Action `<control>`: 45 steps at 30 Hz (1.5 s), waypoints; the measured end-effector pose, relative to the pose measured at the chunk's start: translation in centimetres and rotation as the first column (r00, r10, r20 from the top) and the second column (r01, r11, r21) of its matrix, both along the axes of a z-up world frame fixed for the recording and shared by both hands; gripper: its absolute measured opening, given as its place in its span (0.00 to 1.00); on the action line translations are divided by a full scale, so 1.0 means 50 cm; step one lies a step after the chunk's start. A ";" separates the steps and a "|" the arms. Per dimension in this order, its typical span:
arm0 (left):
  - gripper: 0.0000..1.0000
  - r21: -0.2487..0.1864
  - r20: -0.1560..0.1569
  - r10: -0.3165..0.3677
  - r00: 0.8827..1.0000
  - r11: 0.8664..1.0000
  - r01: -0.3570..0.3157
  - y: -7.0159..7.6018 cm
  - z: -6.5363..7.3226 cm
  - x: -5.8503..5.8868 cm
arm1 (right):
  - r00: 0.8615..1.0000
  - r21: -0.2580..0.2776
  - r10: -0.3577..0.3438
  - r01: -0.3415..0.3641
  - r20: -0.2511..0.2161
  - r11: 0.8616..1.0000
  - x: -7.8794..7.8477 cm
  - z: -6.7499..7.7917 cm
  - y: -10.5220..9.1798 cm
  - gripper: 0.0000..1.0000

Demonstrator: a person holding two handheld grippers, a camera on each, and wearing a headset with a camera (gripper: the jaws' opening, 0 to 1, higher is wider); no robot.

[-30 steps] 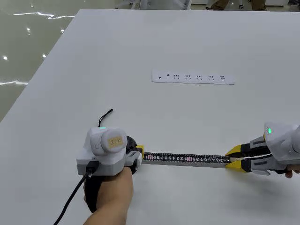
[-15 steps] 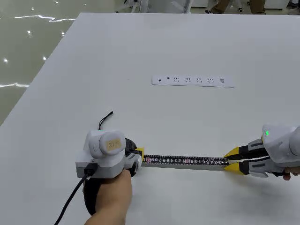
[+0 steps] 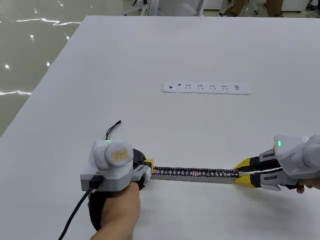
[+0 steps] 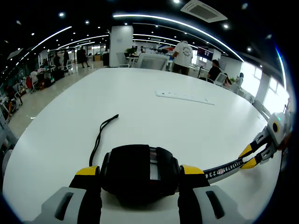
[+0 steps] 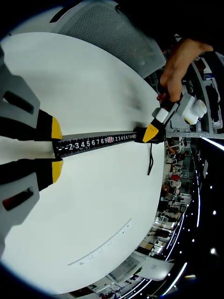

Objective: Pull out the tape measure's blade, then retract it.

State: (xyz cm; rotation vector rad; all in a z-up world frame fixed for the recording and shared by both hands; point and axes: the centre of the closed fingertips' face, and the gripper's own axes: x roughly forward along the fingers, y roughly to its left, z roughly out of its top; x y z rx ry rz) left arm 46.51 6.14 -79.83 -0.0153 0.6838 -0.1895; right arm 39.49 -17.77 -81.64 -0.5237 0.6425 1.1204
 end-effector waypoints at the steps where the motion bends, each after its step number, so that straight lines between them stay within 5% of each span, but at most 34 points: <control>1: 0.63 0.000 0.000 0.000 1.000 1.000 0.000 0.000 0.000 0.000 | 1.000 0.001 0.000 0.000 0.001 1.000 0.000 0.000 0.002 0.11; 45: 0.64 -0.005 -0.007 -0.003 1.000 1.000 0.003 0.001 0.000 0.000 | 1.000 0.014 -0.005 0.005 -0.009 1.000 0.010 -0.003 0.026 0.12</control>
